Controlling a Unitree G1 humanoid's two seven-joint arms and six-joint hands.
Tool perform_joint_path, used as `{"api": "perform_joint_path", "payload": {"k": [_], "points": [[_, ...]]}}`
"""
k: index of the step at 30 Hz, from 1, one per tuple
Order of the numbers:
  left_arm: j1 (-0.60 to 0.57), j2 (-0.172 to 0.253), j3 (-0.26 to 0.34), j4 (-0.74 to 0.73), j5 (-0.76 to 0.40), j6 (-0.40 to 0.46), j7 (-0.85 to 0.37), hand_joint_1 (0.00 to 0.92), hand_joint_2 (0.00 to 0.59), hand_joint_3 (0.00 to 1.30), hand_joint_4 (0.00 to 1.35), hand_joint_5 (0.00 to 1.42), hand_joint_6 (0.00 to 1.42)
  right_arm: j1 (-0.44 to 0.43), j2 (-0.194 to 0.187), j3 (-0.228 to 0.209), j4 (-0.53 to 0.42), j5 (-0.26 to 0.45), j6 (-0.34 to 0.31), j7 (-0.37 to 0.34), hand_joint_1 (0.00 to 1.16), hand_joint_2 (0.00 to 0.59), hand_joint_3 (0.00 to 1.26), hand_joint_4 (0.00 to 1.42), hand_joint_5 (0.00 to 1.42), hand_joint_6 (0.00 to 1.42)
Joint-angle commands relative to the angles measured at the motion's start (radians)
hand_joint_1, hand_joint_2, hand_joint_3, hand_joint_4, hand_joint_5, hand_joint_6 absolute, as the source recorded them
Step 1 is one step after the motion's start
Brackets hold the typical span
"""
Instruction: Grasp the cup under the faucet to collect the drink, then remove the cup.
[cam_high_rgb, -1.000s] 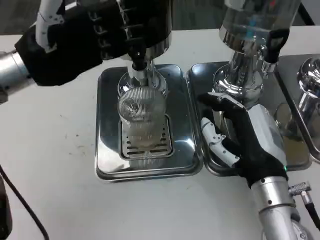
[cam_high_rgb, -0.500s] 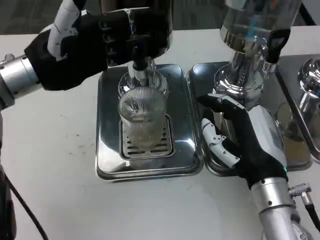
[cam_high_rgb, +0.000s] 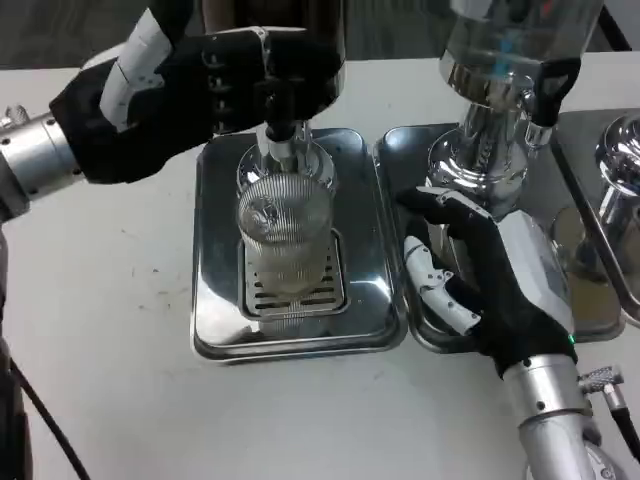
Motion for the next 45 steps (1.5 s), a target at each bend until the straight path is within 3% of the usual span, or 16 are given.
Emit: {"api": "perform_joint_path", "payload": {"k": [1,19,45], "points": [[0.019,-0.012,-0.015,-0.017,0.010,-0.020,-0.014,0.000,0.058,0.28,0.16,0.19,0.14,0.005,0.001,-0.007,-0.016,0.004,-0.001,-0.005,0.39,0.494,0.37,0.32,0.28,0.28],[0.062,-0.021,-0.033,-0.093,0.005,-0.140,-0.004,0.000,0.057,0.30,0.18,0.21,0.16,0.009,-0.001,-0.010,-0.026,0.008,0.005,0.003,0.39,0.494,0.36,0.32,0.28,0.28],[0.123,0.001,-0.090,-0.144,0.049,-0.310,0.053,0.000,0.050,0.30,0.17,0.19,0.18,0.006,-0.009,-0.012,-0.036,0.012,0.013,0.027,0.39,0.494,0.36,0.32,0.28,0.27]]}}
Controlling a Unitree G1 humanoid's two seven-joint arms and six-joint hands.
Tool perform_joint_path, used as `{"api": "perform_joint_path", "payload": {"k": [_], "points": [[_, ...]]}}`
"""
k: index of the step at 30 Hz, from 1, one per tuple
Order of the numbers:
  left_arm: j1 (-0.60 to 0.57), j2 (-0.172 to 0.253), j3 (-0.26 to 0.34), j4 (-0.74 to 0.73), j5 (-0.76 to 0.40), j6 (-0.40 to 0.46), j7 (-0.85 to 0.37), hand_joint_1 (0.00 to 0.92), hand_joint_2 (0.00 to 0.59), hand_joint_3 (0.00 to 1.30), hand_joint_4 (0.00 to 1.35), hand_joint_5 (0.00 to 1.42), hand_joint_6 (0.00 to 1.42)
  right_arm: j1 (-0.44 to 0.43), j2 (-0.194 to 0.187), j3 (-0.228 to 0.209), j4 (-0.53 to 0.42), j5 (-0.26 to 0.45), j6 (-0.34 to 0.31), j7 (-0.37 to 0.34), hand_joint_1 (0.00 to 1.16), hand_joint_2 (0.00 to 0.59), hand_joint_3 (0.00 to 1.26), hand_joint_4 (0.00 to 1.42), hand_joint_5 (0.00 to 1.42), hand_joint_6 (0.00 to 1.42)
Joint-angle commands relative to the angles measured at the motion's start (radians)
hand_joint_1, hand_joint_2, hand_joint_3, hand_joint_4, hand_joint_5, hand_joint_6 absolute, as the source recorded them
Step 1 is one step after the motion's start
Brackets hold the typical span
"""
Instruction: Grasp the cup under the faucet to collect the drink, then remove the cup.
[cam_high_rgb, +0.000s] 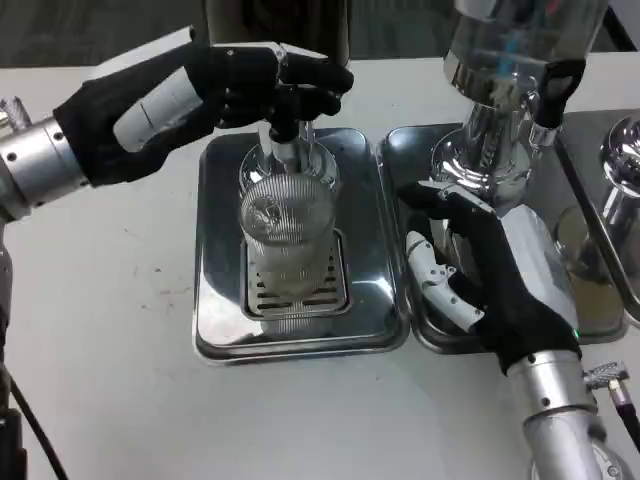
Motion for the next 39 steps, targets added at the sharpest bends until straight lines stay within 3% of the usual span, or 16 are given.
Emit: {"api": "perform_joint_path", "payload": {"k": [1,24,33,39], "points": [[0.035,0.002,-0.030,-0.015,0.028,-0.037,-0.012,0.000,0.050,0.30,0.17,0.19,0.18,0.004,-0.001,-0.004,-0.009,0.005,0.007,0.007,0.39,0.494,0.35,0.31,0.28,0.27],[0.084,0.014,-0.074,-0.064,0.038,-0.149,0.042,0.000,0.049,0.28,0.16,0.18,0.18,0.006,-0.006,-0.010,-0.022,0.022,0.016,0.028,0.36,0.493,0.33,0.29,0.27,0.27],[0.102,0.019,-0.087,-0.088,0.043,-0.166,0.063,0.000,0.048,0.28,0.16,0.18,0.17,-0.014,-0.008,-0.014,0.001,0.077,0.006,0.081,0.36,0.356,0.21,0.19,0.22,0.22],[0.113,0.024,-0.093,-0.104,0.039,-0.165,0.068,0.000,0.048,0.28,0.16,0.18,0.17,-0.026,-0.008,-0.015,0.009,0.106,0.002,0.108,0.37,0.327,0.18,0.15,0.19,0.20]]}}
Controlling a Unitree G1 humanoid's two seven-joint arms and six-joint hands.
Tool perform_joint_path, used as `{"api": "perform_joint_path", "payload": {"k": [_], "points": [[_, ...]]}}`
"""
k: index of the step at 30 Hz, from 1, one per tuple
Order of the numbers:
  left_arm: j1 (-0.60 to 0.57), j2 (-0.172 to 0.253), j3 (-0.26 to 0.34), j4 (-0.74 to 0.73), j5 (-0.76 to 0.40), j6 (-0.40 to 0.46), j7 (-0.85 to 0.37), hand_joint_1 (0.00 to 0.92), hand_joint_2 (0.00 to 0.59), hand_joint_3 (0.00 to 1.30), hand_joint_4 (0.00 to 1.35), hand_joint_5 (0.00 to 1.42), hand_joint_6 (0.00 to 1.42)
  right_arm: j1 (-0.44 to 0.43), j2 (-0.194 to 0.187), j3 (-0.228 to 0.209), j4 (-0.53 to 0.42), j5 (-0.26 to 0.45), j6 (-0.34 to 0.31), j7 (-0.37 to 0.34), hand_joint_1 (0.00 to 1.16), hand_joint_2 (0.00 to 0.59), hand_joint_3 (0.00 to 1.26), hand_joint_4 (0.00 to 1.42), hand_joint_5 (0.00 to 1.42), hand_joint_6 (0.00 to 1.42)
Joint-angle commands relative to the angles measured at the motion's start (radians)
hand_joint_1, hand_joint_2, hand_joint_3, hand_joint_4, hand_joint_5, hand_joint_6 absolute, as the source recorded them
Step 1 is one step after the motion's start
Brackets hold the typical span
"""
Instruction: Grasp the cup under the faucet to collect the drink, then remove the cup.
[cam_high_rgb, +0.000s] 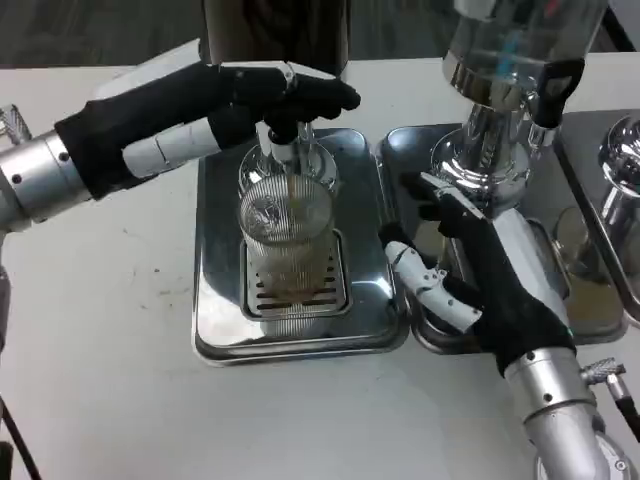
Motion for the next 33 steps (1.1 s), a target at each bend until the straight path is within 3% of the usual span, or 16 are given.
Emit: {"api": "perform_joint_path", "payload": {"k": [1,17,33], "points": [[0.038,0.003,-0.025,-0.016,0.020,-0.007,-0.025,0.000,0.048,0.28,0.16,0.18,0.17,-0.017,-0.002,-0.005,0.011,0.023,-0.005,0.023,0.37,0.317,0.18,0.14,0.19,0.18],[0.057,0.012,-0.037,-0.047,0.027,-0.026,-0.004,0.000,0.052,0.28,0.16,0.18,0.17,-0.073,-0.011,-0.011,0.050,0.100,0.000,0.128,0.43,0.250,0.01,0.00,0.03,0.07],[0.065,0.020,-0.047,-0.065,0.042,-0.044,0.021,0.000,0.052,0.28,0.17,0.18,0.17,-0.124,-0.014,-0.016,0.091,0.131,0.011,0.179,0.45,0.235,0.00,0.00,0.00,0.02]]}}
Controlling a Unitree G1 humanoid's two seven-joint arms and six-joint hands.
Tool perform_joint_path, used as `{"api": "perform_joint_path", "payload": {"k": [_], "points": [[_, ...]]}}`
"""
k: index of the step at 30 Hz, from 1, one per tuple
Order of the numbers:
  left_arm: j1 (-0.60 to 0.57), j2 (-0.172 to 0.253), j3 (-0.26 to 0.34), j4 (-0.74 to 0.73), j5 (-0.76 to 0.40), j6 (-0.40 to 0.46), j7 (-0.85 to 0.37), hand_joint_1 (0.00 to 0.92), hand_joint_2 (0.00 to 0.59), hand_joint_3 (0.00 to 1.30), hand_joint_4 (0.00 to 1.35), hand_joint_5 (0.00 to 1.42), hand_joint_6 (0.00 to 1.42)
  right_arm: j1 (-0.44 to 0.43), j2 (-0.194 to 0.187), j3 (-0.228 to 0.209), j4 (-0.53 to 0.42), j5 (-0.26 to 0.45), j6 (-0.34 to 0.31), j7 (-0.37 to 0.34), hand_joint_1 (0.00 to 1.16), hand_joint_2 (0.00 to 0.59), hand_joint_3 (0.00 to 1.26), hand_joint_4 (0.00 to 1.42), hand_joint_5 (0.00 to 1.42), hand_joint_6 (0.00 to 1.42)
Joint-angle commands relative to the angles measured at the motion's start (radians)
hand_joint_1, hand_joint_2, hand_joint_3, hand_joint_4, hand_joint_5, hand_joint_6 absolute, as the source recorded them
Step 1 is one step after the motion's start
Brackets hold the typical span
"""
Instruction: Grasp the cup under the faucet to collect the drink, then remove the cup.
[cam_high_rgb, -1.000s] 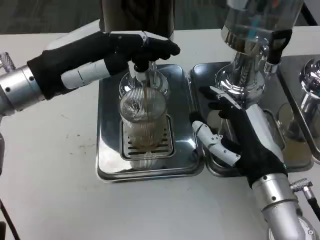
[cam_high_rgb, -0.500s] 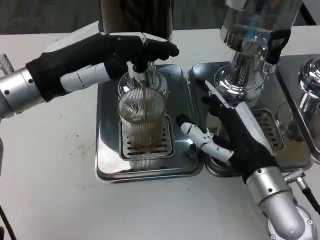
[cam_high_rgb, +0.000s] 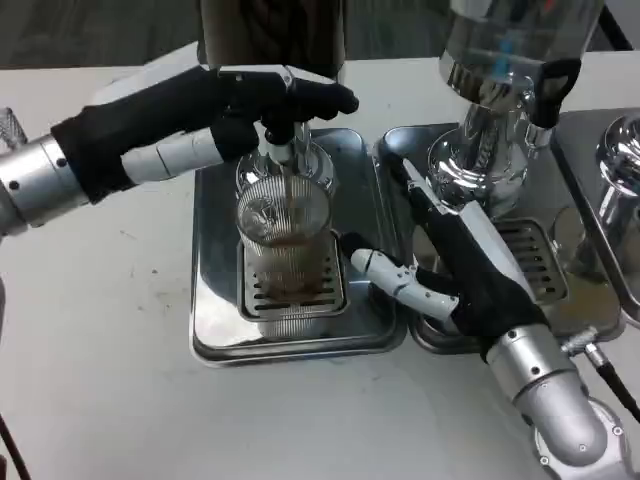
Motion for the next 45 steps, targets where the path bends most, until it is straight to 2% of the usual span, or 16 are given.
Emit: {"api": "perform_joint_path", "payload": {"k": [1,21,45], "points": [[0.032,0.004,-0.032,-0.014,0.028,-0.019,-0.023,0.000,0.052,0.28,0.17,0.18,0.17,-0.027,-0.005,-0.006,0.014,0.011,0.012,0.014,0.45,0.235,0.00,0.00,0.00,0.02],[0.032,0.014,-0.044,-0.008,0.028,-0.028,-0.010,0.000,0.057,0.29,0.17,0.18,0.18,-0.082,-0.003,-0.015,0.071,0.036,0.013,0.025,0.45,0.238,0.00,0.00,0.00,0.02],[0.051,0.023,-0.048,-0.034,0.020,-0.028,-0.003,0.000,0.057,0.30,0.18,0.18,0.18,-0.177,0.018,-0.009,0.175,0.083,-0.010,0.046,0.46,0.241,0.00,0.00,0.00,0.03]]}}
